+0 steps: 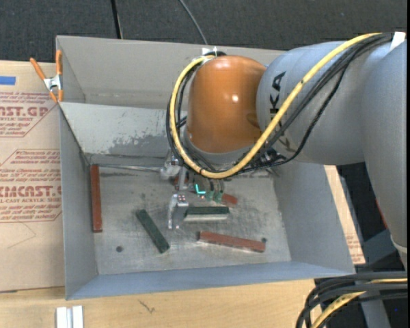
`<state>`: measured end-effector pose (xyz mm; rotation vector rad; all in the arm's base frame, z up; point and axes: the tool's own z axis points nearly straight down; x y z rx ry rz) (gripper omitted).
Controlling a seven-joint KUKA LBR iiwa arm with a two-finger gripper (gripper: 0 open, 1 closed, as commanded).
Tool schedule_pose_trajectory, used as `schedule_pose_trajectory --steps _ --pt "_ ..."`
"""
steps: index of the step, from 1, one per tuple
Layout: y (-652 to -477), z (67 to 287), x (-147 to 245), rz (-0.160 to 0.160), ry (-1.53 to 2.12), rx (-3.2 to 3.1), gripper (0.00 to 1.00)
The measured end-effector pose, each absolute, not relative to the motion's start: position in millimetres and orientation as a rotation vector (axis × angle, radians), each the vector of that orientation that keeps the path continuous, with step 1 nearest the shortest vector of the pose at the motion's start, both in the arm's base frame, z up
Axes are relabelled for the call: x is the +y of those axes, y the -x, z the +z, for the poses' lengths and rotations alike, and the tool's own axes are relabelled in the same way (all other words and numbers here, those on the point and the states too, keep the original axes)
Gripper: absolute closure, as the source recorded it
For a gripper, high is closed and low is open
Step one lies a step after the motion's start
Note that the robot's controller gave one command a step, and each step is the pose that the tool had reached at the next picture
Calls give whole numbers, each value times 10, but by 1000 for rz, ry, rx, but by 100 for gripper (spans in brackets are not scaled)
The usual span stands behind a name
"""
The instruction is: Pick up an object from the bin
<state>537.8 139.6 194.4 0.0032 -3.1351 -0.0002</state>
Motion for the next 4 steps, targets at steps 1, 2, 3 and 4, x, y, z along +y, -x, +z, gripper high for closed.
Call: schedule_pose_trajectory --steps 1,2,3,4 --pt "-5398 1985 1388 -2 -1 -3143 0" --pt "-5290 1473 1397 -3 186 -3139 0" --pt "-5265 1164 1383 0 233 -3130 0" --pt "-5158 1284 1397 0 520 -3097 0"
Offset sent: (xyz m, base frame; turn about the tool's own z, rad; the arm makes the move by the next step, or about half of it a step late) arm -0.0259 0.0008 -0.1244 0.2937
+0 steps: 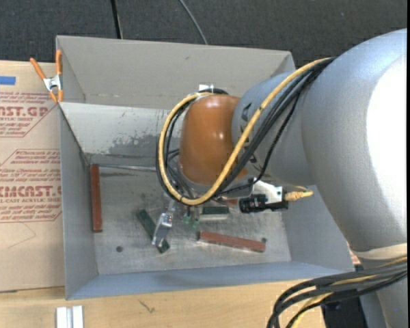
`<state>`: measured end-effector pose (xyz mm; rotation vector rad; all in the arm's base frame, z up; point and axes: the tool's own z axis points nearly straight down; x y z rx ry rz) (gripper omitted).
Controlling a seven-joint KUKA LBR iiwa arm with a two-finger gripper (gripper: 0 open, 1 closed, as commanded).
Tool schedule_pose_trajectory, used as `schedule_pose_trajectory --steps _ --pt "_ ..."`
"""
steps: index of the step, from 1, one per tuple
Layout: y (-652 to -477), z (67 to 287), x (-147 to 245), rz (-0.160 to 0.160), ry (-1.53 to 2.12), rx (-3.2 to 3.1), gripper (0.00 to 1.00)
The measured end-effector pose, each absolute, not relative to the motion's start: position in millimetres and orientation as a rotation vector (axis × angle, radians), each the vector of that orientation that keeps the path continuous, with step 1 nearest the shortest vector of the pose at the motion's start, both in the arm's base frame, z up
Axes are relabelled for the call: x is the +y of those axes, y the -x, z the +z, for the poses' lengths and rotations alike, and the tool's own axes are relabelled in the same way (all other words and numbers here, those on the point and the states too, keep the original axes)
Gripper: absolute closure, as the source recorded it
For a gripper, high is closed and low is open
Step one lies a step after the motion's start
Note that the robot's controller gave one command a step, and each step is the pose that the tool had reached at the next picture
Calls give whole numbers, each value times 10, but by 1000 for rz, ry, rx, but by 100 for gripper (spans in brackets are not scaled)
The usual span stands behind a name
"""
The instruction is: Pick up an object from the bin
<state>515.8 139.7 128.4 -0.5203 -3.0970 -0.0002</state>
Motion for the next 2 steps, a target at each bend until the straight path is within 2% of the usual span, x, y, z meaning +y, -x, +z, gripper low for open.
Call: schedule_pose_trajectory --steps 1,2 --pt "-5125 822 1398 -1 286 -3131 0" --pt "-5138 741 1438 -24 690 -3089 100"
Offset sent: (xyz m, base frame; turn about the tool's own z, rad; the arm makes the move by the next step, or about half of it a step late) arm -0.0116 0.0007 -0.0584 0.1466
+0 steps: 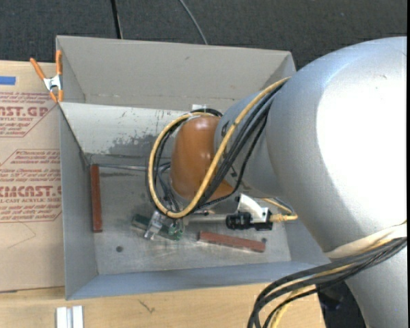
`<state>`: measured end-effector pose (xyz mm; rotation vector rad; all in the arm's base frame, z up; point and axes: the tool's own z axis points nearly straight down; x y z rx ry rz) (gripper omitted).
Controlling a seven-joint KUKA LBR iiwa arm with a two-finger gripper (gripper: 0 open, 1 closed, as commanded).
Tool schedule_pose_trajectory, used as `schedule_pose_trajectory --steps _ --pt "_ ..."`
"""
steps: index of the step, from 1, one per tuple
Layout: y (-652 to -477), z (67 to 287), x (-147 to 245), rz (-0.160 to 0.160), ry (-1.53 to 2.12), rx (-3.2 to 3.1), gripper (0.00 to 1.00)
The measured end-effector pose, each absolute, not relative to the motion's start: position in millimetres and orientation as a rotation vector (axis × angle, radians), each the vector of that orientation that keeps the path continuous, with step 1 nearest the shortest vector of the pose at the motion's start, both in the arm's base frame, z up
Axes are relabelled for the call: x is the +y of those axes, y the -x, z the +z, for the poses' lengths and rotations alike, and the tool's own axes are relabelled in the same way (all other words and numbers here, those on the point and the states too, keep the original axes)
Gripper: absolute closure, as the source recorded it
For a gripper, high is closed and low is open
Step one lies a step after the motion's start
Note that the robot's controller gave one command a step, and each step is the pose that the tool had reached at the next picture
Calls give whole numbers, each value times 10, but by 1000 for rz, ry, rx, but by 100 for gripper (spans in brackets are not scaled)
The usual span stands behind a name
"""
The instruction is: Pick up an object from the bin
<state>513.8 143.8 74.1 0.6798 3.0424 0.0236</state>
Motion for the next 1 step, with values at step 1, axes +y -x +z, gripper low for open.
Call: schedule_pose_trajectory --steps 1 --pt "-5124 758 1441 24 -729 3032 100"
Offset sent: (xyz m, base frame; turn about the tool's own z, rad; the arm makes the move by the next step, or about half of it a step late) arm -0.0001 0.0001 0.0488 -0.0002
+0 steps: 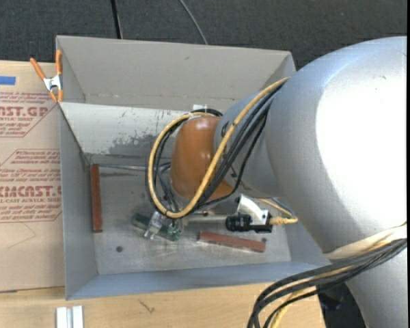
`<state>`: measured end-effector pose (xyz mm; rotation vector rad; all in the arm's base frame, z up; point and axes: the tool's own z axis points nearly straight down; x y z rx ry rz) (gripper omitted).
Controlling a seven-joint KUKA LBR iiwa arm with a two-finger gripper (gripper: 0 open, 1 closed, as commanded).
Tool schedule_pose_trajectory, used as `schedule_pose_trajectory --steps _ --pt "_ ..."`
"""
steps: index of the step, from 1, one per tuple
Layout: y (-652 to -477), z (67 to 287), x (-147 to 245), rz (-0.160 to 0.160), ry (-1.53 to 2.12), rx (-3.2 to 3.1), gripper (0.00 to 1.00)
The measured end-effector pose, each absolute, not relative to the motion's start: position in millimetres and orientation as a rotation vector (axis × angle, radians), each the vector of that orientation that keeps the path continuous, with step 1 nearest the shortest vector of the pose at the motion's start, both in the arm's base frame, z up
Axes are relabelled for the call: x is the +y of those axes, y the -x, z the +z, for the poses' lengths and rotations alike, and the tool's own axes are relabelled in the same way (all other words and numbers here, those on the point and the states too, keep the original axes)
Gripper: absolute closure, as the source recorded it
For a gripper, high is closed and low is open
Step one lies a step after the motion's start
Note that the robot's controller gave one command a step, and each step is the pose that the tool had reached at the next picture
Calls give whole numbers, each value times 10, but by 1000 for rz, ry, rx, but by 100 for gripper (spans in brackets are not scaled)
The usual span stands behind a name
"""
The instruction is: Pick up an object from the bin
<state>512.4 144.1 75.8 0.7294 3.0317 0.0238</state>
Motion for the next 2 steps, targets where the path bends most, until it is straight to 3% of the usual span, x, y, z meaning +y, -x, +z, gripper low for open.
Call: schedule_pose_trajectory --steps 2 --pt "-5089 921 1431 3 -721 3056 100"
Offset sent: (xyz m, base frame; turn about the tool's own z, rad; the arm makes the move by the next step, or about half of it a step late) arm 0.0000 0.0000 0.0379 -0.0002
